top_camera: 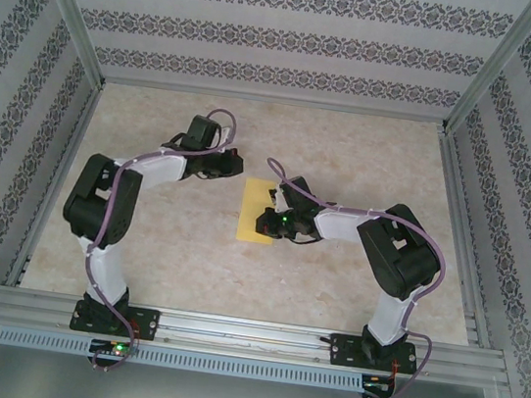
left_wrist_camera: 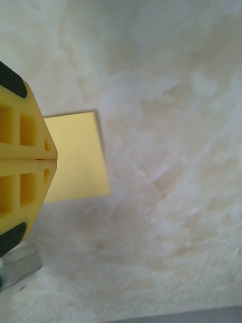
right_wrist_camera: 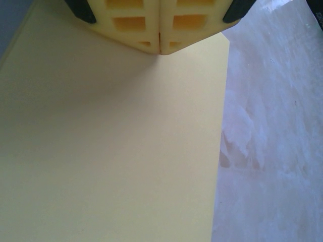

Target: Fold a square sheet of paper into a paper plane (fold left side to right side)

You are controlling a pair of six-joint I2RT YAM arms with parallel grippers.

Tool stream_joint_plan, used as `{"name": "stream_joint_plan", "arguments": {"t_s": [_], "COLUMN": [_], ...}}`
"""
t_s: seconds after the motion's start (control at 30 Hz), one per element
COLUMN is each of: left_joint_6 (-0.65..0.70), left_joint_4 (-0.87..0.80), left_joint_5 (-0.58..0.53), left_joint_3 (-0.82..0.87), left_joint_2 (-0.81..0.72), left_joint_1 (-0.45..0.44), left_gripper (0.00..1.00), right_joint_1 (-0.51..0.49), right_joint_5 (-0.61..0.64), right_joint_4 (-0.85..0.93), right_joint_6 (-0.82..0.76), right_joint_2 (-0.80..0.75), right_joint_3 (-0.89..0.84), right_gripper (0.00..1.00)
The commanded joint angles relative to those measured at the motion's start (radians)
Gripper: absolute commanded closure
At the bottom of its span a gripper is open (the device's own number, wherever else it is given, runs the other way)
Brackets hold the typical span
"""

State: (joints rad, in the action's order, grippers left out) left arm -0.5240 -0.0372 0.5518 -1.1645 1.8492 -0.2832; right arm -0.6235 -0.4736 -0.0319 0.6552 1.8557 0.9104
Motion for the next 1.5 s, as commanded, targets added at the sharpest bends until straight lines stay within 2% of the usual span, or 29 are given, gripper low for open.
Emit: {"name": "stream_joint_plan", "arguments": {"t_s": [0.0, 0.13, 0.4, 0.87, 1.07, 1.27, 1.47], "left_joint_6": [-0.015, -0.035, -0.04, -0.024, -0.047, -0.095, -0.117], "left_joint_4": [-0.017, -0.017, 0.013, -0.019, -0.012, 0.032, 0.045], "left_joint_5": [0.062, 0.089, 0.113, 0.002, -0.02, -0.029, -0.042], "left_joint_3": [0.068, 0.115, 0.134, 0.198, 0.233, 0.282, 0.305], "left_joint_2": [-0.039, -0.031, 0.039, 0.068, 0.055, 0.03, 0.015], "left_joint_1": [-0.031, -0.068, -0.086, -0.109, -0.125, -0.135, -0.147], "left_gripper": [0.95, 0.95, 0.95, 0.96, 0.98, 0.99, 1.0], "right_joint_1": [0.007, 0.006, 0.006, 0.01, 0.032, 0.102, 0.125], "right_joint_5": [0.075, 0.079, 0.072, 0.034, -0.018, -0.065, -0.118], "right_joint_4": [0.146, 0.143, 0.141, 0.138, 0.138, 0.155, 0.175], "right_joint_6": [0.007, 0.007, 0.007, 0.0, 0.007, 0.021, 0.039], "right_joint_2": [0.059, 0.056, 0.056, 0.014, -0.075, -0.184, -0.198], "right_joint_3": [-0.059, -0.064, -0.061, -0.008, 0.032, -0.033, -0.095], "right_gripper": [1.0, 1.0, 1.0, 1.0, 0.87, 0.73, 0.7]}}
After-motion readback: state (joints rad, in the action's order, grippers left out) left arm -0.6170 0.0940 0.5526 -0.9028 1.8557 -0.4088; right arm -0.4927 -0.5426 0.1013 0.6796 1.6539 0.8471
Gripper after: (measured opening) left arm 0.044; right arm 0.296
